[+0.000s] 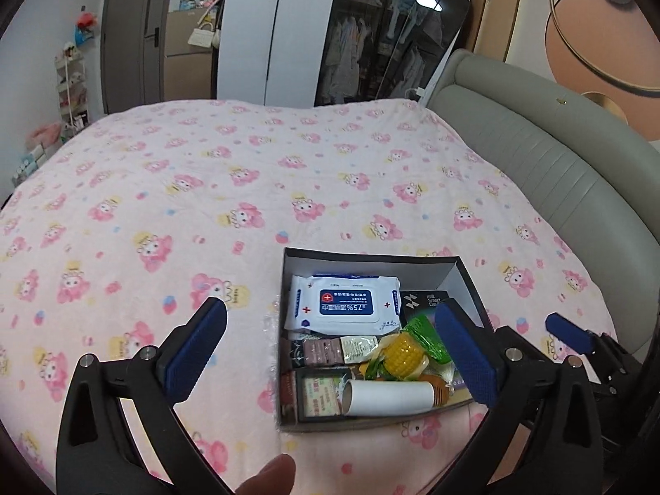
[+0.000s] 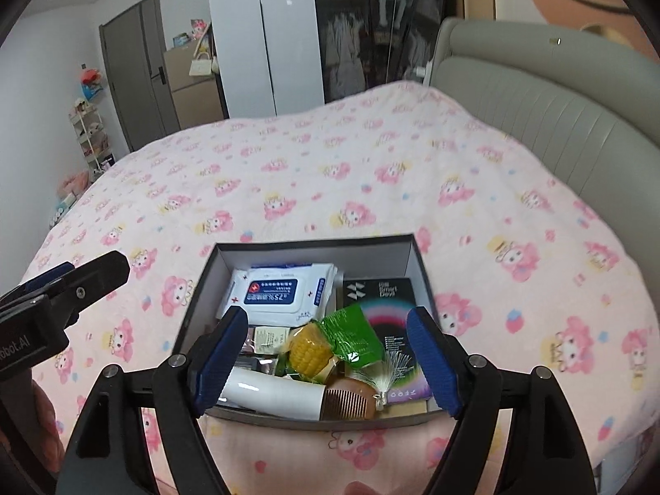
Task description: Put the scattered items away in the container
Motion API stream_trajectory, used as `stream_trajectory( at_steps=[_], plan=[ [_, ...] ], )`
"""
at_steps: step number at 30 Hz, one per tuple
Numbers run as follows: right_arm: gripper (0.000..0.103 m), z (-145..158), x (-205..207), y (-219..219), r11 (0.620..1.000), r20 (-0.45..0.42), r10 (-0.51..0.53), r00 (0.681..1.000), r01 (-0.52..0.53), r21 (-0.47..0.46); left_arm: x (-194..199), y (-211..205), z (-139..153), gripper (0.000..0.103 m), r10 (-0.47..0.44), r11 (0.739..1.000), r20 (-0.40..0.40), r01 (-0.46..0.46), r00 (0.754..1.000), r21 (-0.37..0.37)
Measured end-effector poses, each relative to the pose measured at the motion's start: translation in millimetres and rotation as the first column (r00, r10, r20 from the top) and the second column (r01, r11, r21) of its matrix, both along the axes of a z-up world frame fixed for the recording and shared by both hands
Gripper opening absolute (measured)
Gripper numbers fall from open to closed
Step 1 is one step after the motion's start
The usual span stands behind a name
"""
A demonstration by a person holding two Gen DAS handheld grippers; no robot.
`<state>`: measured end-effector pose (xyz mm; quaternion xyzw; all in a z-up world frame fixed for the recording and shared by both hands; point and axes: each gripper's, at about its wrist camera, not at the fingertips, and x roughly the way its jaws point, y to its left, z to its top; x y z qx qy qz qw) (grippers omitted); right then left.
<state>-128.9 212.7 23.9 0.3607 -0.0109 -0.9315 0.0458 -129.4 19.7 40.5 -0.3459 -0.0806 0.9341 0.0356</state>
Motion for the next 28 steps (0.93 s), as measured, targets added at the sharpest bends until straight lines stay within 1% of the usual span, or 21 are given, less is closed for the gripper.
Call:
stream_trajectory(
  at_steps=[1, 2, 9, 12, 15, 17, 21, 28],
  plan=[
    [0.08, 4, 5, -1, 1.0, -0.01, -0.003, 1.0, 0.003, 0.004, 7, -1, 4, 0.102, 0.005, 1.0, -0.006, -0.005, 1.0, -0.004],
    [0.083, 8, 11, -2, 1.0, -0.02, -0.007, 1.0, 0.007, 0.008, 15, -2, 9, 0.102, 0.011, 1.0, -0.012, -0.011, 1.0, -0.009],
    [0.087, 28, 56, -5, 1.0, -0.075, -0.025, 0.997, 0.026, 0.006, 72, -3, 27, 0.102, 0.027, 0.998, -0.054, -0.029, 0.998, -0.047],
    [0.09, 33, 77, -6, 1.0, -0.092, -0.031, 0.995, 0.031, 0.0, 96, -2, 30, 0.102, 0.02, 0.998, -0.07, -0.025, 0.997, -0.06],
    [0.09, 34, 95, -7, 0.999, -0.097, -0.035, 0.995, 0.034, -0.007, 115, -2, 25, 0.102, 0.015, 0.998, -0.065, -0.019, 0.998, -0.057],
    [0.091, 33, 104, -8, 0.999, -0.099, -0.035, 0.994, 0.034, -0.006, 125, -2, 20, 0.102, 0.014, 0.998, -0.058, -0.018, 0.998, -0.059],
    [0.091, 29, 118, -13, 0.999, -0.107, -0.032, 0.994, 0.035, 0.023, 136, -1, 13, 0.102, 0.014, 0.998, -0.049, -0.017, 0.999, -0.067],
    [0.091, 22, 120, -16, 0.999, -0.091, -0.03, 0.995, 0.032, 0.025, 140, -2, 9, 0.102, 0.027, 0.998, -0.051, -0.03, 0.998, -0.064]
  ],
)
